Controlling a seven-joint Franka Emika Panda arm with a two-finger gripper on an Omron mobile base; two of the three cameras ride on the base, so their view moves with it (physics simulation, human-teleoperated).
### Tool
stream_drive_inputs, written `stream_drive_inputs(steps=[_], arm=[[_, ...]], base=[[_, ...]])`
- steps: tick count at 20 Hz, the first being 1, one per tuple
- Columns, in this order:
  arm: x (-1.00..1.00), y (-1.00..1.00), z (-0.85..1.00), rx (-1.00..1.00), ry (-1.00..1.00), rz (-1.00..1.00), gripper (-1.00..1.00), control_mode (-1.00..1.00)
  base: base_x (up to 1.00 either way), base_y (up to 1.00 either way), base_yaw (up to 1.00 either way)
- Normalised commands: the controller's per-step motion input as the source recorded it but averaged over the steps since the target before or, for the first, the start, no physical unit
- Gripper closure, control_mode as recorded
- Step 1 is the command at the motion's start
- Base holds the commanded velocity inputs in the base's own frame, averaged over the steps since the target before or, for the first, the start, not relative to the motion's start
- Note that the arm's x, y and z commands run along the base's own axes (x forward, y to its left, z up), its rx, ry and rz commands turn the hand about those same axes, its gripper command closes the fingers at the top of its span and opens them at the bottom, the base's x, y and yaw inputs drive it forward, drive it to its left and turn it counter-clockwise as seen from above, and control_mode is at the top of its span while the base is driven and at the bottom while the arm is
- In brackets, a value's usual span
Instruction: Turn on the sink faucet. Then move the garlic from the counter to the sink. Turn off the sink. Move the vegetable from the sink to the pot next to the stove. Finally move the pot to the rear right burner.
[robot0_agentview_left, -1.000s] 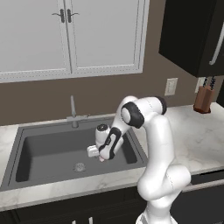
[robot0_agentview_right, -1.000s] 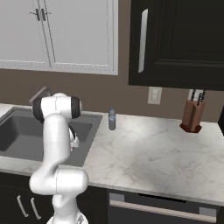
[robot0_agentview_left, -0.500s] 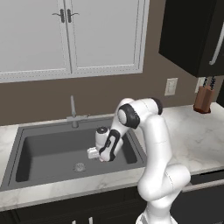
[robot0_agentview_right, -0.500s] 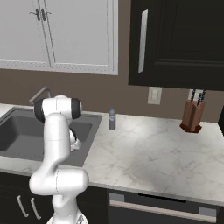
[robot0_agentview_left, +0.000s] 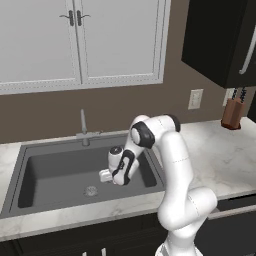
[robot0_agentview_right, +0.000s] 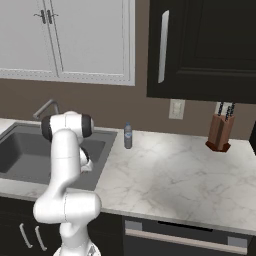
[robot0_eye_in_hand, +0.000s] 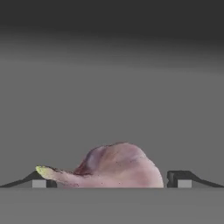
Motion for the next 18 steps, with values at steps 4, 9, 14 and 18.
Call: stream_drive_inputs(steps=[4, 9, 14, 18], arm=[[0.07, 0.03, -0.25, -0.02, 0.00, 0.00, -1.00, -1.00], [0.01, 0.05, -0.27, -0.02, 0.00, 0.00, -1.00, -1.00], [-0.08, 0.00, -0.27, -0.01, 0.00, 0.00, 1.00, -1.00], [-0.61, -0.31, -0.14, 0.02, -0.01, -0.03, 1.00, -1.00]], base=[[0.00, 0.00, 0.00], [0.00, 0.00, 0.00], [0.00, 0.00, 0.00], [0.00, 0.00, 0.00]])
